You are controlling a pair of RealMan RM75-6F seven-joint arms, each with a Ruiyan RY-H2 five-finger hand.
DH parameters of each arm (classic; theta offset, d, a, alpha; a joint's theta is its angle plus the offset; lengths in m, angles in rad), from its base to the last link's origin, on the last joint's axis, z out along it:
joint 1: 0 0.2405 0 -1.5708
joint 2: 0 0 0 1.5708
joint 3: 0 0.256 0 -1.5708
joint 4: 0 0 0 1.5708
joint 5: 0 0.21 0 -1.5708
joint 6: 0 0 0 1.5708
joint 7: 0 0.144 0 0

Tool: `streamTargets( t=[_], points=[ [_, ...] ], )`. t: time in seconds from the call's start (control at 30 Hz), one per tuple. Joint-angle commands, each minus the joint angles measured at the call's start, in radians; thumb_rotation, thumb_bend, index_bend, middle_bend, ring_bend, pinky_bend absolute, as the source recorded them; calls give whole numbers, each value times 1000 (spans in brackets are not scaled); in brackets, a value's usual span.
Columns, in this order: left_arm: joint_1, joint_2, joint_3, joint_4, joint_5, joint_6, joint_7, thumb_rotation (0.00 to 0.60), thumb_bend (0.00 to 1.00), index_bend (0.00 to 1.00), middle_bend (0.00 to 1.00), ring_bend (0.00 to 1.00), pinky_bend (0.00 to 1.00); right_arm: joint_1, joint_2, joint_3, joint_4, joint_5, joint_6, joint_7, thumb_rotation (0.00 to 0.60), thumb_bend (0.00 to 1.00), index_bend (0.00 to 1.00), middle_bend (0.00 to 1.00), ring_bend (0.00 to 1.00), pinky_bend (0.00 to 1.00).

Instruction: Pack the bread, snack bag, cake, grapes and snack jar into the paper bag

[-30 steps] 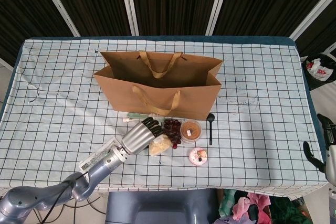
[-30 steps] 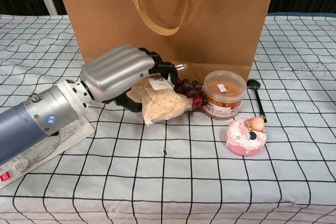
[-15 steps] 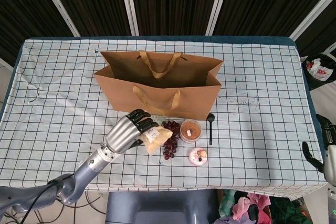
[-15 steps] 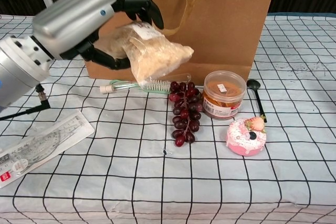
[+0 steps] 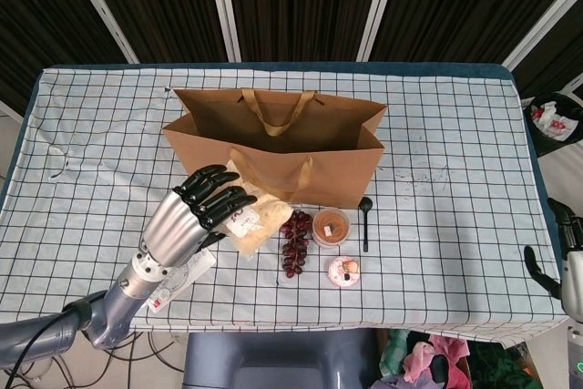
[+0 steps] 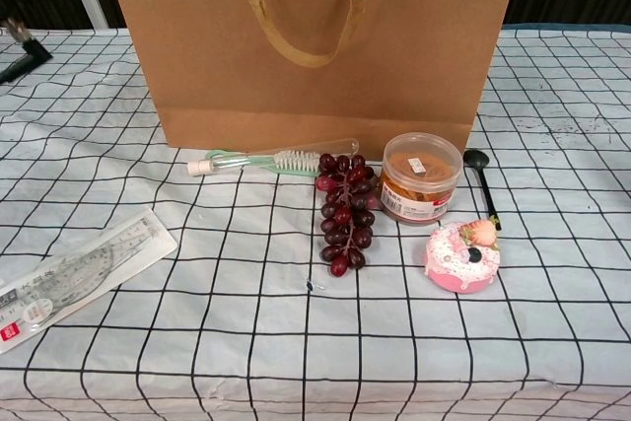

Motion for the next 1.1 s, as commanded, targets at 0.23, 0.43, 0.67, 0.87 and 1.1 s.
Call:
streamTargets(
  t=[0.23,0.43,0.67,0.87,1.1],
  points=[
    [-105,132,-178,-121,-221,-237,73,600,334,359,463,302,333,3,-6,1,11,14,-15,-6,600,328,105,177,298,242],
    [-193,123,-265,-80,-394,-386,160,600,334,359,463,302,333,5,-10,2,16,17,-18,-7,600,328,104,177,297,241],
    [-247,65,-254,1,-434,-429,187,600,334,361,463,302,336,2,-9,6,22,26,-16,4,600,328,104,178,297,242],
    [-278,-5,-254,67,-494,-447,190,600,304,344,443,292,333,3,-13,6,32,29,-20,12,600,328,103,178,298,242],
    [-296,-40,-239,99,-554,-468,274,600,161,317,392,256,317,4,-14,1,34,17,-17,8,600,327,104,178,297,242]
  ],
)
